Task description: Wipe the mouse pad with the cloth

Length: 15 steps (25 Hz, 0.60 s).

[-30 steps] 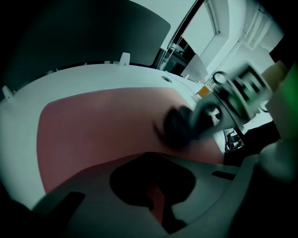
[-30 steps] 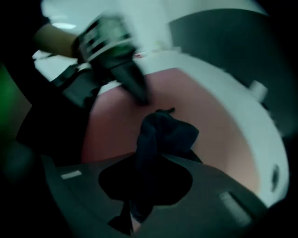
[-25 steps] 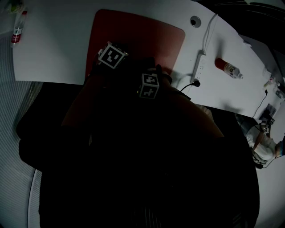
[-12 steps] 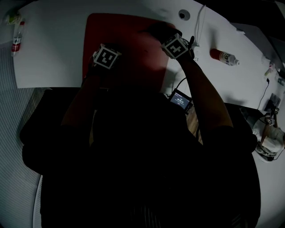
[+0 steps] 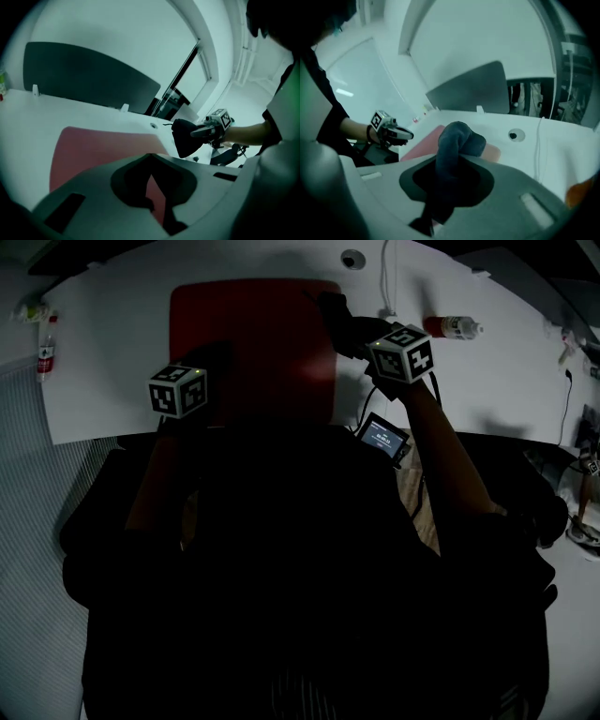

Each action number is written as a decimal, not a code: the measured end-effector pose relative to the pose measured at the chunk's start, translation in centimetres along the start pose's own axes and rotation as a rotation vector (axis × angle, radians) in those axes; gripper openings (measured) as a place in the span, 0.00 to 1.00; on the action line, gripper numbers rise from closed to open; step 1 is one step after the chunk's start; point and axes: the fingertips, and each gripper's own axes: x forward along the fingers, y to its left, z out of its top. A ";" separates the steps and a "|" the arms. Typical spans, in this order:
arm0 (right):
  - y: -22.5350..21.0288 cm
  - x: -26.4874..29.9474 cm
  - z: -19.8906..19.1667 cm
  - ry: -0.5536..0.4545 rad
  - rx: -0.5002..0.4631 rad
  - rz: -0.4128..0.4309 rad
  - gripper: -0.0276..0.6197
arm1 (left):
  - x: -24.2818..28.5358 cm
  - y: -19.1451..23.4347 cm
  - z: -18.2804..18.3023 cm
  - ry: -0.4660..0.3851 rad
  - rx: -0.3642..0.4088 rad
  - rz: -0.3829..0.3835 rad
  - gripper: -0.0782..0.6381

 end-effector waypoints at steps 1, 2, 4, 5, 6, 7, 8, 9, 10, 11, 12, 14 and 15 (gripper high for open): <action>0.9 -1.4 0.4 -0.040 0.007 0.013 0.14 | -0.8 -1.1 0.4 -0.030 -0.006 -0.018 0.12; 1.7 -2.7 0.7 -0.077 0.006 0.021 0.14 | -1.5 -2.2 0.7 -0.058 -0.011 -0.030 0.12; 3.2 -5.3 1.5 -0.143 -0.010 0.032 0.14 | -2.7 -4.6 1.7 -0.111 -0.011 -0.046 0.12; 3.9 -6.6 1.8 -0.172 -0.022 0.031 0.14 | -3.3 -5.9 2.4 -0.137 -0.005 -0.056 0.12; 4.5 -7.7 2.1 -0.197 -0.039 0.026 0.14 | -3.9 -7.2 3.3 -0.164 0.005 -0.069 0.12; 4.9 -8.6 2.4 -0.217 -0.067 0.015 0.14 | -4.4 -8.6 4.3 -0.190 0.021 -0.085 0.12; 5.1 -9.4 2.6 -0.229 -0.102 0.000 0.14 | -4.9 -9.9 5.5 -0.216 0.046 -0.101 0.12; 5.3 -9.8 2.6 -0.233 -0.134 -0.011 0.14 | -5.5 -11.2 6.7 -0.241 0.075 -0.115 0.12; 5.7 -10.2 2.5 -0.236 -0.152 -0.010 0.14 | -6.1 -12.4 7.9 -0.265 0.102 -0.127 0.12; 6.2 -10.6 2.5 -0.246 -0.153 0.002 0.14 | -6.7 -13.6 8.8 -0.286 0.124 -0.138 0.12; 6.9 -11.1 2.6 -0.263 -0.146 0.016 0.14 | -7.2 -14.7 9.6 -0.304 0.142 -0.150 0.12; 8.0 -12.2 3.1 -0.304 -0.143 0.017 0.14 | -7.7 -16.5 10.5 -0.320 0.185 -0.179 0.12; 8.6 -12.6 3.4 -0.321 -0.147 0.009 0.14 | -7.7 -17.3 10.5 -0.316 0.213 -0.193 0.12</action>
